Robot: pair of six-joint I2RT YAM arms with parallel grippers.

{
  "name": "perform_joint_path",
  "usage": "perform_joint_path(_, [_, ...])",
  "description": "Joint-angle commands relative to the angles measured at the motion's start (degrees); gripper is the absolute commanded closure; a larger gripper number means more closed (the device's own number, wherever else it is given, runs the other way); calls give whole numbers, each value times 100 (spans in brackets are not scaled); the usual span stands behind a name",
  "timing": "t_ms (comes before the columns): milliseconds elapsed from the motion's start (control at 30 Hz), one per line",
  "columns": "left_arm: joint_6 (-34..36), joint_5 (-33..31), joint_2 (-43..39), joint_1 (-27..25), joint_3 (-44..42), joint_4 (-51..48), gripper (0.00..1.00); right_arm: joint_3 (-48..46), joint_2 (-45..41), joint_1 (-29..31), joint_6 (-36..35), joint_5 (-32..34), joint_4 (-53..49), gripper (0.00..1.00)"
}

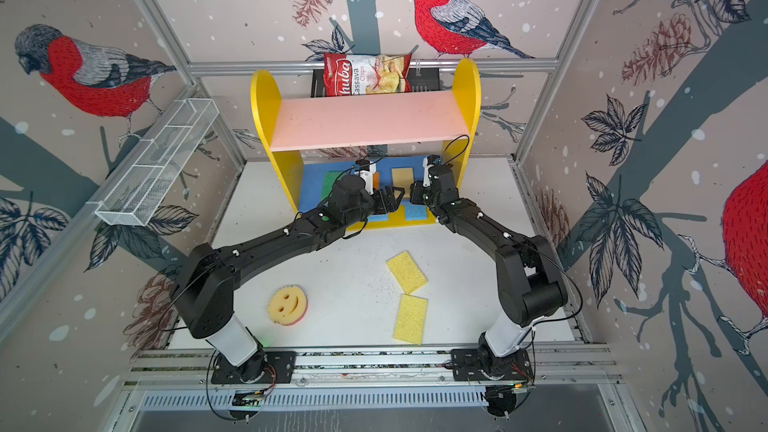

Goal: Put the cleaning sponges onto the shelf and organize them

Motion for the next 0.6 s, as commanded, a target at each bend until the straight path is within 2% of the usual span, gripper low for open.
perform_joint_path(0, [0, 62, 6, 7, 39, 153, 18, 44, 3, 1, 50, 35, 16, 75])
perform_joint_path(100, [0, 63, 19, 10, 33, 156, 18, 44, -6, -14, 63, 35, 11, 64])
perform_joint_path(200, [-10, 96, 27, 6, 33, 180, 18, 46, 1, -36, 51, 18, 7, 57])
perform_joint_path(567, [-17, 114, 58, 5, 49, 171, 18, 44, -214, -118, 123, 198, -81, 57])
